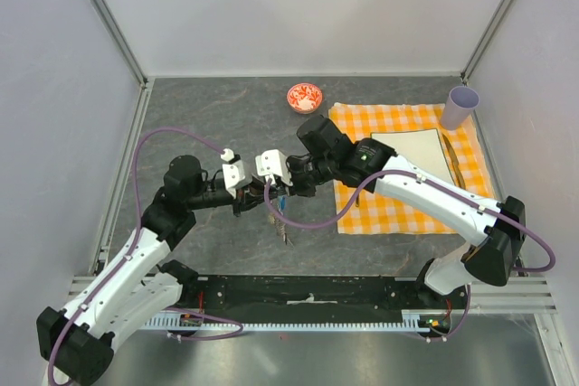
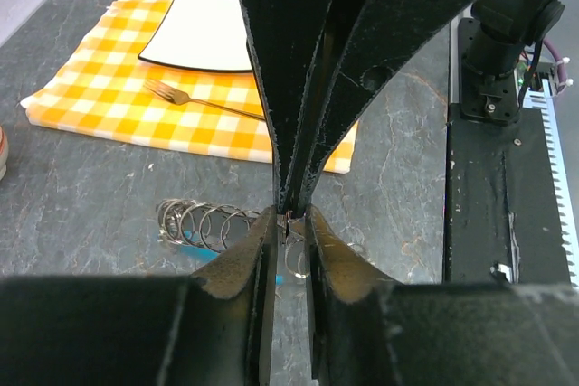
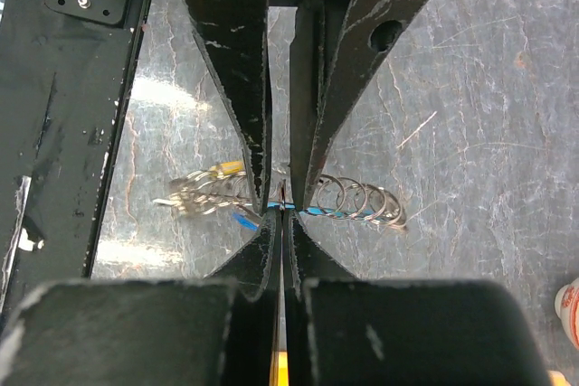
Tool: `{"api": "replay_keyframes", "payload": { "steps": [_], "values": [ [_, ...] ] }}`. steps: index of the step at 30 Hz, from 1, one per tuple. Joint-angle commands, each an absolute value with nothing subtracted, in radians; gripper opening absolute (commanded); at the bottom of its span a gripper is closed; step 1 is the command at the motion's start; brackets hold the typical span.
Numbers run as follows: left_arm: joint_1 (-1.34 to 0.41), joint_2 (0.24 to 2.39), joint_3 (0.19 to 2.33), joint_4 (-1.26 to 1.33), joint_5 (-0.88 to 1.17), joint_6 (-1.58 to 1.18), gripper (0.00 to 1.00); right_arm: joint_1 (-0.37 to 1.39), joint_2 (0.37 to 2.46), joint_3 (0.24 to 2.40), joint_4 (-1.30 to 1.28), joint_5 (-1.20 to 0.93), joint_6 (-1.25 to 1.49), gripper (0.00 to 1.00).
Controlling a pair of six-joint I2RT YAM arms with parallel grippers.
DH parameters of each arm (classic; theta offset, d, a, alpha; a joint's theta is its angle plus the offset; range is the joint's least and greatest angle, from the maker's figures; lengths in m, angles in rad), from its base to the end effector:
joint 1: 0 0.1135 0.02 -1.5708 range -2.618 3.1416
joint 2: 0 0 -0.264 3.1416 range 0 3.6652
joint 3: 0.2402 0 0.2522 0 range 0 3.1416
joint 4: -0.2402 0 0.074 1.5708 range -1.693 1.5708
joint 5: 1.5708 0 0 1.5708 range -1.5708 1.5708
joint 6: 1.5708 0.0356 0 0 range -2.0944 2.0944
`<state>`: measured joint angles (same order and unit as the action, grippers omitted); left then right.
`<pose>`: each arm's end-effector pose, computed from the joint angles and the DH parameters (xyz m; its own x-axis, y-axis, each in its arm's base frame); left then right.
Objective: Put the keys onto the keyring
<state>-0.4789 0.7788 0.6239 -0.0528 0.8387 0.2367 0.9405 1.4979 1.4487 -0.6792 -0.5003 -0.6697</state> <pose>0.1467 -0.1060 0.3003 0.0458 0.1528 -0.9872 0.9702 0.2284 0.0804 0.1789 0.2742 0.3546 0.2634 -0.5631 -0.7833 -0.9647 -0.1551 -0.2129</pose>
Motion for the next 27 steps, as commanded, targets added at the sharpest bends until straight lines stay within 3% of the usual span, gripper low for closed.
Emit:
{"api": "replay_keyframes", "payload": {
  "steps": [1, 5, 10, 15, 19, 27],
  "values": [
    [-0.476, 0.787, 0.67, -0.072, 0.819, 0.253, 0.23, 0.946, 1.453, 1.443, -0.6, -0.534, -0.684, 0.0],
    [-0.476, 0.793, 0.68, -0.106, 0.805, 0.267, 0.31, 0.948, 1.45, 1.433, -0.597, -0.526, -0.683, 0.0],
    [-0.476, 0.796, 0.681, -0.117, 0.799, 0.273, 0.32, 0.946, 1.442, 1.431, -0.591, -0.525, -0.684, 0.0],
    [-0.476, 0.805, 0.69, -0.135, 0.804, 0.284, 0.29, 0.945, 1.442, 1.428, -0.589, -0.526, -0.684, 0.0],
    [-0.476, 0.808, 0.695, -0.135, 0.808, 0.282, 0.13, 0.946, 1.44, 1.425, -0.588, -0.532, -0.686, 0.0],
    [-0.476, 0.811, 0.704, -0.12, 0.833, 0.261, 0.22, 0.945, 1.451, 1.417, -0.591, -0.551, -0.686, 0.0]
  ]
}}
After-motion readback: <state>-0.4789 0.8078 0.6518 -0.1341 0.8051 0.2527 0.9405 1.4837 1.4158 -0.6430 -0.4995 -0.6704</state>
